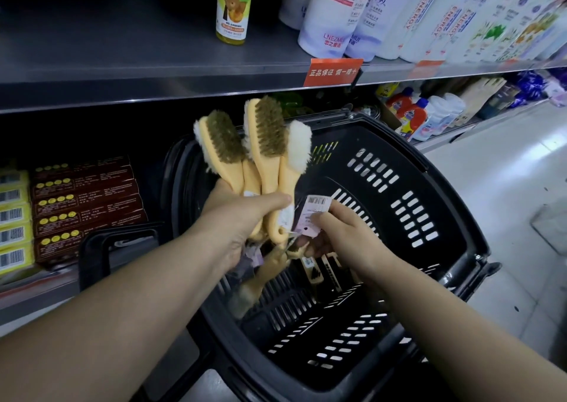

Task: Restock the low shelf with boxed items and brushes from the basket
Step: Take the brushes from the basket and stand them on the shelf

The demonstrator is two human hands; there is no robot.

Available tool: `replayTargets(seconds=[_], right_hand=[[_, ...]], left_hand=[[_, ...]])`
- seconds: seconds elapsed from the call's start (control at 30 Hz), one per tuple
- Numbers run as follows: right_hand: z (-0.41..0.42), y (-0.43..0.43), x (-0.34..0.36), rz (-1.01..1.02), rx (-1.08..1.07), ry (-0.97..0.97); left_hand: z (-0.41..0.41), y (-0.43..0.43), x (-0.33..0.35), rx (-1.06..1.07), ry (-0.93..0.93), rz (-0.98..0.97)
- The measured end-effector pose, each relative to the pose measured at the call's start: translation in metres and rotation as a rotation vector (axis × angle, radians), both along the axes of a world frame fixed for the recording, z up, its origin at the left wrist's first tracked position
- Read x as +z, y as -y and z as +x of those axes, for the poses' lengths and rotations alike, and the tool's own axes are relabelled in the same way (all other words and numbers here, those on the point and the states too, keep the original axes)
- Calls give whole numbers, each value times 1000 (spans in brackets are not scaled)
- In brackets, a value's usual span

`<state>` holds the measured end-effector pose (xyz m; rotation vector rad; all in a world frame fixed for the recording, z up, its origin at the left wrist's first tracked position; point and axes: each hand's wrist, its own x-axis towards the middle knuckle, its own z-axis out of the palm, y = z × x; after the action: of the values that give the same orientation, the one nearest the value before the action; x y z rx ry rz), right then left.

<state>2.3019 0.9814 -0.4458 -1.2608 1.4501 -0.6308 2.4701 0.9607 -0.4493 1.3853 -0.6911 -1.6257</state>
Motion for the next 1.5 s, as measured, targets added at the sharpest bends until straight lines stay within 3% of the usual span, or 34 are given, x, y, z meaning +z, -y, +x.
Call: replayTargets(seconds=[0.07, 0.23, 0.33, 0.47, 0.57, 0.63, 0.8, 0.97, 1.07, 1.13, 1.2, 1.3, 1.37, 1.43, 1.5], right_hand=[[-2, 7, -7, 102, -52, 9], [6, 29, -12, 120, -213, 334], [10, 31, -12, 177, -79, 450], [14, 24, -17, 167, 19, 434], [12, 19, -18, 229, 109, 561], [6, 16, -24, 227, 194, 513], [-8, 15, -37, 212, 412, 176], [-19, 16, -44, 212, 303, 46], [-18, 21, -39, 159, 15, 101], [-15, 30, -25, 113, -247, 233], [-11, 38, -1, 35, -421, 514], [-8, 37, 32, -123, -467, 893], [-8, 32, 43, -96, -420, 999], [-10, 30, 39, 14, -441, 927], [-11, 29, 24, 141, -525, 689]], left_hand=[[6, 3, -2, -5, 92, -53], [10, 3, -7, 104, 139, -98], [9, 4, -7, 150, 80, -103], [6, 7, -5, 109, 53, -100], [6, 10, -3, 114, 51, -101], [7, 14, -1, 140, 31, -107], [12, 17, 4, 155, 27, -129], [12, 13, 6, 139, 2, -116], [13, 12, 5, 141, 51, -109], [11, 8, 3, 142, 20, -84], [5, 0, 1, 134, -34, -32], [-6, -13, -1, 135, -168, 77], [-11, -19, -2, 143, -225, 116], [-13, -20, -2, 148, -230, 102], [-12, -18, -4, 172, -189, 57]])
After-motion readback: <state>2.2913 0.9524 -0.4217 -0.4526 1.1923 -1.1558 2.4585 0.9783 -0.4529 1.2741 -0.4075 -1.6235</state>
